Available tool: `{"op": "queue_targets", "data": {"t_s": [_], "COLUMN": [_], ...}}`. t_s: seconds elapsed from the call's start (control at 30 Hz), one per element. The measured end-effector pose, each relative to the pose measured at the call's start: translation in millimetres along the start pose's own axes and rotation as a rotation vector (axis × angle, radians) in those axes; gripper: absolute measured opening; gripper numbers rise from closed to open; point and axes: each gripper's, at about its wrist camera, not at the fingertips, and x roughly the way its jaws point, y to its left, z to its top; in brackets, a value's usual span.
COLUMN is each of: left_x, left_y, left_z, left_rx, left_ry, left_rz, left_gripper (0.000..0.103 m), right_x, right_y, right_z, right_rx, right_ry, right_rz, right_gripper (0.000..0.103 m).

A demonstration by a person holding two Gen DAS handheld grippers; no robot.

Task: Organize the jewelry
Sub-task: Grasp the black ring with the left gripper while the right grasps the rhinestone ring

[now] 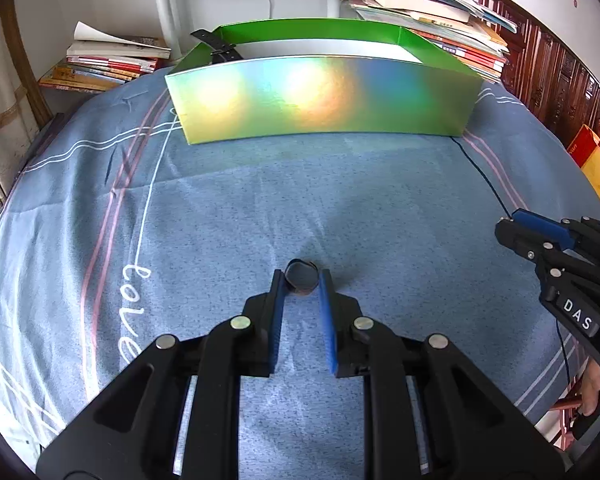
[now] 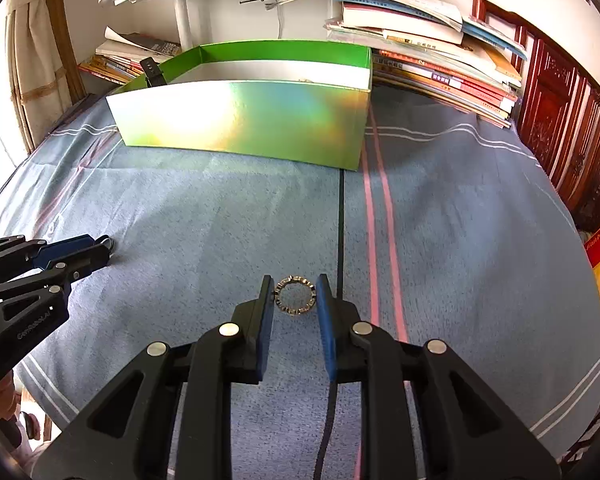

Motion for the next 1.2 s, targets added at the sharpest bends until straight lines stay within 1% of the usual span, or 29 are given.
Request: {"op": "queue_targets", "data": {"t_s": [0.27, 0.33, 0.43, 0.63, 0.83, 1.1, 1.13, 1.17, 1.2], "left_x": [1.6, 1.0, 0.7, 0.9, 1.0, 1.0, 1.2, 1.2, 1.1], "left_y": [5.6, 5.3, 4.7, 4.5, 4.7, 5.3, 6.1, 5.8, 5.7], "left_z": [0.9, 0.4, 0.2, 0.2, 0.2, 0.1, 0.3, 0.2, 0.3], "left_rx": [-0.029, -0.026, -0.022, -0.020, -0.017, -0.017, -0.020, -0.020, -0.020], "left_ry": [-0.002, -0.003, -0.003, -0.005, -0.007, -0.009, -0.009, -0.008, -0.008], "left_rz": [0.034, 0.038, 0.038, 0.045, 0.047, 0.045, 0.041, 0.034, 0.025], "left_gripper": [0.018, 0.018, 0.018, 0.023, 0.024, 0.024, 0.023, 0.018, 0.018], "right_x": [8.6, 8.2, 7.9, 8.6, 8.6, 8.6, 8.4, 8.3, 7.9], "right_y": [1.6, 1.2, 1.1, 3.1, 5.0, 9.2, 10.3, 11.2, 12.2], "right_z": [1.6, 0.9, 0.2, -0.3, -0.5, -0.7, -0.9, -1.0, -0.7], "right_rx": [0.010, 0.005, 0.003, 0.002, -0.006, -0.022, -0.024, -0.026, -0.029], "right_ry": [0.018, 0.019, 0.018, 0.015, 0.013, 0.012, 0.012, 0.013, 0.010], "right_rz": [0.003, 0.010, 0.008, 0.000, -0.011, -0.023, -0.020, -0.016, -0.022], "right_gripper": [0.022, 0.024, 0.025, 0.025, 0.025, 0.022, 0.022, 0.022, 0.022]}}
